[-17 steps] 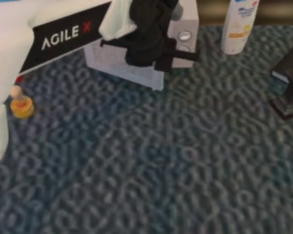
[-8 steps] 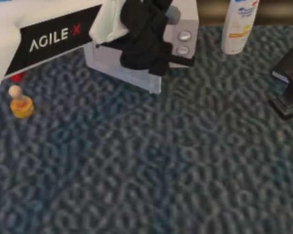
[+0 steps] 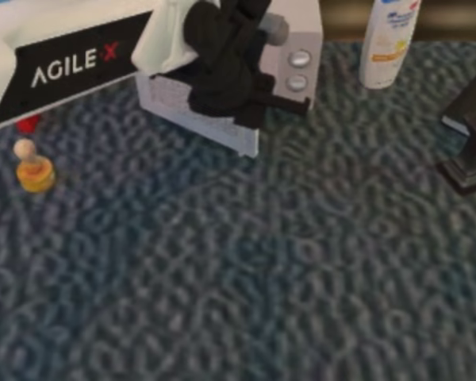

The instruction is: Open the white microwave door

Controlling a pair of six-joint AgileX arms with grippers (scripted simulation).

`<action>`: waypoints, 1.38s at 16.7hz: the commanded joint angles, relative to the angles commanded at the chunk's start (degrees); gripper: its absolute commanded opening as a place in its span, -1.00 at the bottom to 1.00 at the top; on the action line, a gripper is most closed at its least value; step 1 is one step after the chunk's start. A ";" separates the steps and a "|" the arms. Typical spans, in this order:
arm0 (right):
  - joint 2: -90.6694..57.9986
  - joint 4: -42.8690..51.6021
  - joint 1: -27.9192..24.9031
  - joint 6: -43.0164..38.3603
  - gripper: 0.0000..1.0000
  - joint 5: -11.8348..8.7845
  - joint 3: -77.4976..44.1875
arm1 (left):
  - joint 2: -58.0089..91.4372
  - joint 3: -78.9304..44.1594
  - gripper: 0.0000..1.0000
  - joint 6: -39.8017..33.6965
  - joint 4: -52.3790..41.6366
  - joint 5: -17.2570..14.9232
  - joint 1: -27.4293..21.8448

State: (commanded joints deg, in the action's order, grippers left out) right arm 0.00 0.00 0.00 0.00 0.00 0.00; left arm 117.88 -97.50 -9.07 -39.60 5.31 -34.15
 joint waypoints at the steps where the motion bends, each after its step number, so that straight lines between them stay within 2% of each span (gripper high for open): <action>1: 0.00 0.00 0.00 0.00 1.00 0.00 0.00 | 0.00 0.00 -1.00 0.00 0.00 0.00 0.00; 20: 0.00 0.00 0.00 0.00 1.00 0.00 0.00 | 0.00 0.00 -1.00 0.00 0.00 0.00 0.00; 23: 0.00 0.00 0.00 0.00 1.00 0.00 0.00 | -0.41 0.98 -1.00 0.70 0.38 -0.80 -0.10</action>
State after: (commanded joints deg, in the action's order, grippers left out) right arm 0.00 0.00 0.00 0.00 0.00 0.00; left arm 117.47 -96.52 -8.37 -39.22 4.51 -34.25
